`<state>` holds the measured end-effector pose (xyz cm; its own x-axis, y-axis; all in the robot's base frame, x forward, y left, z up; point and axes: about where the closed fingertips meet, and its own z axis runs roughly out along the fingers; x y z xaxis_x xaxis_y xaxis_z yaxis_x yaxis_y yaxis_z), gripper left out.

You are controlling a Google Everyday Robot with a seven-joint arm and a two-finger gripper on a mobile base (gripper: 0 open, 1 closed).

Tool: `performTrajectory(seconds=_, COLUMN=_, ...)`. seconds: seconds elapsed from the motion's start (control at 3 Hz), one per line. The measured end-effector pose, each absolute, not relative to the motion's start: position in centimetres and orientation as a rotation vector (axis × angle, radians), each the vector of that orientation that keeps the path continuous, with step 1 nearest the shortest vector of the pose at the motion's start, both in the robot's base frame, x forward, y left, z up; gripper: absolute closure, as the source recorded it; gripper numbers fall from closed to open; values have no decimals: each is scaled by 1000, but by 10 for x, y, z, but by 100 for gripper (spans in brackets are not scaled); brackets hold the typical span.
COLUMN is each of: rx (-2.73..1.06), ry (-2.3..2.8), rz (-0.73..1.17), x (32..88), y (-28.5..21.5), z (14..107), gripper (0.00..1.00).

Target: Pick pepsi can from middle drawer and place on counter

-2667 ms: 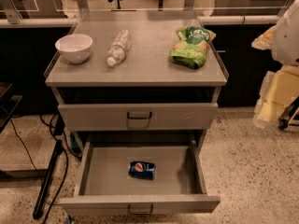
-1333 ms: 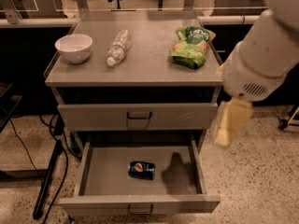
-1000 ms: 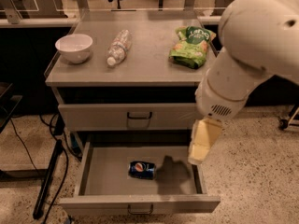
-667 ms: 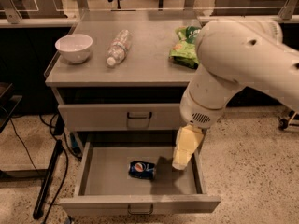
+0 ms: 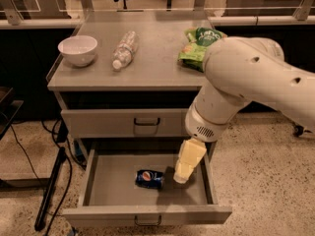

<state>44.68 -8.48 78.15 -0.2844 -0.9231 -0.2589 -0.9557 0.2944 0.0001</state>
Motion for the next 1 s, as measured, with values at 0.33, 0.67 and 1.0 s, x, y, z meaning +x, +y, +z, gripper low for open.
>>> performTrajectory(seconds=0.33, rx=-1657, ry=2337, rz=349, x=461, y=-71, z=747, gripper=0)
performTrajectory(seconds=0.67, rx=-1601, ry=2315, rz=427, x=476, y=-61, z=723, gripper=0)
performTrajectory(seconds=1.0, rx=-1594, ry=2313, rz=434, x=478, y=-60, z=720, gripper=0)
